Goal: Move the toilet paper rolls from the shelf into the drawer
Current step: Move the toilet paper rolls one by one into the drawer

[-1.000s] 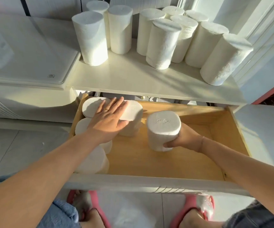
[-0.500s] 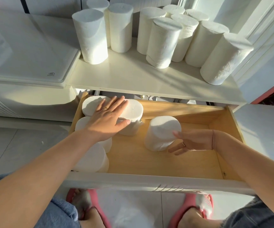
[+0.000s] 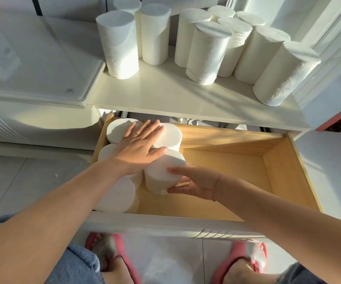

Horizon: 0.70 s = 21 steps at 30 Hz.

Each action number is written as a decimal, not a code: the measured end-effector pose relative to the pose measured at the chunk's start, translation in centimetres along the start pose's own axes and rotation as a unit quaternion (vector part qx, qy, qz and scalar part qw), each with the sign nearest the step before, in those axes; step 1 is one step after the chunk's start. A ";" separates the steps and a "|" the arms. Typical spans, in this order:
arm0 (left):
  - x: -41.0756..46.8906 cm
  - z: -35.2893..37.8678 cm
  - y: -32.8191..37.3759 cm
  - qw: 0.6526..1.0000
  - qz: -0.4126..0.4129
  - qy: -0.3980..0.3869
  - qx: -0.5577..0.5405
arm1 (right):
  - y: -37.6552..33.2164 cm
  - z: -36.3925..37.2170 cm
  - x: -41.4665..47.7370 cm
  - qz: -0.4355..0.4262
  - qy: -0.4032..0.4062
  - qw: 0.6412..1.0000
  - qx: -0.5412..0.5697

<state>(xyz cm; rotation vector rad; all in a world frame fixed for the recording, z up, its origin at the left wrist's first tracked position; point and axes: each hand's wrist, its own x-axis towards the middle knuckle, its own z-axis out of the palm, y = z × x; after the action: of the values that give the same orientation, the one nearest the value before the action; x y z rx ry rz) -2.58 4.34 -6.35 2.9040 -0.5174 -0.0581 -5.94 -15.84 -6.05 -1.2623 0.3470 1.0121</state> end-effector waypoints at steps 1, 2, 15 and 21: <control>0.0 0.0 0.0 1.000 0.001 -0.001 0.005 | 0.0 0.6 0.1 0.000 0.010 1.000 0.018; 0.0 0.1 -0.1 1.000 0.002 -0.004 0.010 | 0.1 1.1 0.2 0.000 0.021 0.999 0.027; -0.6 -0.2 0.3 1.000 0.008 -0.003 0.001 | -3.8 -0.5 -1.5 -0.210 0.236 0.868 -0.383; -0.4 0.4 0.1 1.000 -0.001 0.012 -0.012 | -12.4 -3.4 -1.3 -0.447 0.380 0.773 -0.243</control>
<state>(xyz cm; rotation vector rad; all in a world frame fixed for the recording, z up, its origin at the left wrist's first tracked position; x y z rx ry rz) -3.04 4.27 -6.70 2.8787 -0.5056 -0.0305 4.10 -19.03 1.45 -2.0027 0.0379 -0.3114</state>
